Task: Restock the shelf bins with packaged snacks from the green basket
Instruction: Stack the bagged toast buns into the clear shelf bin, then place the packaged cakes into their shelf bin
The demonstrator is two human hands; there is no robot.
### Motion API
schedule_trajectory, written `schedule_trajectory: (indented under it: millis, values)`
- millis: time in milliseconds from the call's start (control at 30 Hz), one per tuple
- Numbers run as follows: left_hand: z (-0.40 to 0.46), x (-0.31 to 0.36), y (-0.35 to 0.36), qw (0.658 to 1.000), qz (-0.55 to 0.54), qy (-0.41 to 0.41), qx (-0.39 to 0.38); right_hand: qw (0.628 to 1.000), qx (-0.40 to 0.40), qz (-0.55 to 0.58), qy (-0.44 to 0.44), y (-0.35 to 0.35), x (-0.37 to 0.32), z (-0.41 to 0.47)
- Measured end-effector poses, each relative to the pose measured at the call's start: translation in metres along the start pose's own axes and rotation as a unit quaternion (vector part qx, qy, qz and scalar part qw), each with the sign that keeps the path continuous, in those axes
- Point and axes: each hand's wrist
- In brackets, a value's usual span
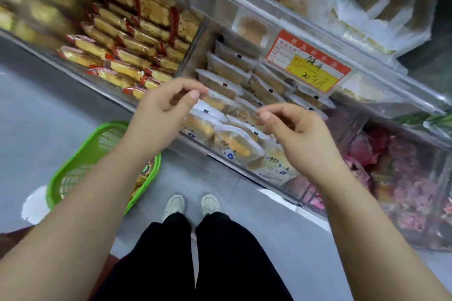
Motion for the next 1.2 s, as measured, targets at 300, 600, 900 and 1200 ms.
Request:
schedule_trajectory:
  millis: [300,600,900,1200]
  values:
    - [-0.140,-0.071,-0.083,0.899,-0.118,-0.223,0.358,0.947,-0.307,0.094,-0.024,0.163,-0.046,-0.005]
    - [-0.231,-0.244,-0.110,0.786,-0.145,-0.423,0.427,0.884,-0.449,-0.097,0.088,0.355,0.050,0.009]
    - [-0.229,-0.488,-0.090,0.794,-0.073,-0.519,0.307,0.793,-0.486,-0.368,-0.009,0.543,0.231,0.122]
    - [-0.194,-0.648,-0.073,0.858,0.079,-0.485,0.150,0.544,-0.574,-0.534,-0.299,0.678,0.326,0.187]
Point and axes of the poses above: each hand's wrist, its own z-axis towards the middle knuckle, its own y-axis out of the palm, x = y × z, and after that the axes turned 4 degrees about x, right-handed
